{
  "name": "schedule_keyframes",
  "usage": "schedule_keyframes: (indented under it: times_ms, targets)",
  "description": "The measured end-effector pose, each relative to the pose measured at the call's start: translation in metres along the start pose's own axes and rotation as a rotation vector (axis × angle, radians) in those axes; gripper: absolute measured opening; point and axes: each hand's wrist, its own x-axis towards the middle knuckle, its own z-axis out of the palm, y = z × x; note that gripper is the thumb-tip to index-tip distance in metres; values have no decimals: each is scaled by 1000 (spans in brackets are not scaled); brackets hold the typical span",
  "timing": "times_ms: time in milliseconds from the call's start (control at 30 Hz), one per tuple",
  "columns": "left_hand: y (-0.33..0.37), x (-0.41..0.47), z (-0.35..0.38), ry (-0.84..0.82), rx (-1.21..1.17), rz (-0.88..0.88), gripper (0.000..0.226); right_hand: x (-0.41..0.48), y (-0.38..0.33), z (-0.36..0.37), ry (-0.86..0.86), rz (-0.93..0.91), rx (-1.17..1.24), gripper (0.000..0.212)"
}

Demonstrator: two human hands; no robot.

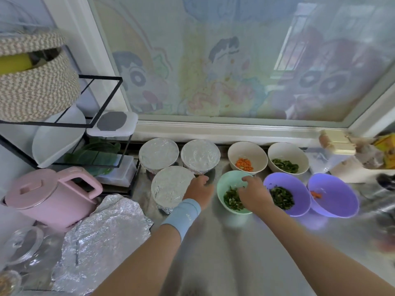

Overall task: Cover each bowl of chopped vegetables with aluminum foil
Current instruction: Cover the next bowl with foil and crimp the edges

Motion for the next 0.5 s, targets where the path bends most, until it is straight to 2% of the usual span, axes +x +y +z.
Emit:
schedule_keyframes:
  times_ms: [67, 200, 300, 433, 500]
  targets:
    - [6, 3, 15, -71, 65, -41, 55, 13, 17, -10, -29, -21, -81, 52]
    - [16, 15, 39, -130, 135, -117, 68, 36, 37, -20, -84, -72, -185, 48]
    - [25, 21, 52, -127, 76, -148, 68, 48, 48, -18, -156, -136, -219, 49]
    - [31, 22, 59, -116, 123, -200, 67, 53, 56, -17, -144, -161, -252, 54]
    - [29, 19, 57, -106, 134, -226, 65, 51, 57, -16, -192, -191, -314, 53]
